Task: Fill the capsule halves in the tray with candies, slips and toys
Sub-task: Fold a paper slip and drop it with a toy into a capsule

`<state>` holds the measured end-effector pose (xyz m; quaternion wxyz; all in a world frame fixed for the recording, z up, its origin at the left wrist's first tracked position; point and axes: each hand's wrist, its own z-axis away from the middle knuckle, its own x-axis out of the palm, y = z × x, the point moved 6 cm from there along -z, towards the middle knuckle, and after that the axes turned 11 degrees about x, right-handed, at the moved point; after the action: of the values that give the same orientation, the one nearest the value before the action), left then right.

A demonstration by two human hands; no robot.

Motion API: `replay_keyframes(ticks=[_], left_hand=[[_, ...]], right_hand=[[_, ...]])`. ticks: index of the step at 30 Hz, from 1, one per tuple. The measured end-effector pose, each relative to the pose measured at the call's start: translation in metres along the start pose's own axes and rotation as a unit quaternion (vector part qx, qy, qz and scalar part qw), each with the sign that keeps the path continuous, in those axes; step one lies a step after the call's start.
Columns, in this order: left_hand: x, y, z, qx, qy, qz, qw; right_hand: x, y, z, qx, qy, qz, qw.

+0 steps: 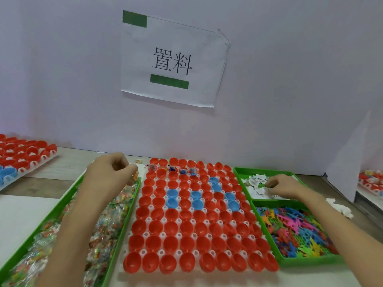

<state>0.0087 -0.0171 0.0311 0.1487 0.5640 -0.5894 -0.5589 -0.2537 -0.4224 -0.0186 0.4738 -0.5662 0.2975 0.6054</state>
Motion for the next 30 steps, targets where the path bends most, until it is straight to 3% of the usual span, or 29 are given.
replay_keyframes(ticks=[6,15,21,23,25,28,30], left_hand=[[0.023,0.044,0.01,0.033,-0.013,0.103,0.994],[0.05,0.091,0.027,0.147,-0.072,0.092,0.982],[0.064,0.102,0.035,0.143,-0.104,0.16,0.971],[0.07,0.102,0.037,0.134,-0.118,0.18,0.967],[0.075,0.104,0.039,0.128,-0.125,0.196,0.964],[0.082,0.107,0.044,0.12,-0.128,0.225,0.958],[0.084,0.111,0.048,0.117,-0.122,0.249,0.954]], right_hand=[[0.007,0.006,0.009,-0.028,0.042,-0.087,0.995],[0.014,-0.004,0.011,-0.053,0.064,-0.103,0.991],[0.009,-0.002,0.024,-0.046,0.13,-0.182,0.974],[-0.004,-0.001,0.038,-0.043,0.167,-0.255,0.951],[-0.023,-0.001,0.058,-0.05,0.186,-0.379,0.905],[-0.049,-0.027,0.101,-0.14,0.11,-0.533,0.827],[-0.067,-0.054,0.137,-0.222,0.047,-0.575,0.786]])
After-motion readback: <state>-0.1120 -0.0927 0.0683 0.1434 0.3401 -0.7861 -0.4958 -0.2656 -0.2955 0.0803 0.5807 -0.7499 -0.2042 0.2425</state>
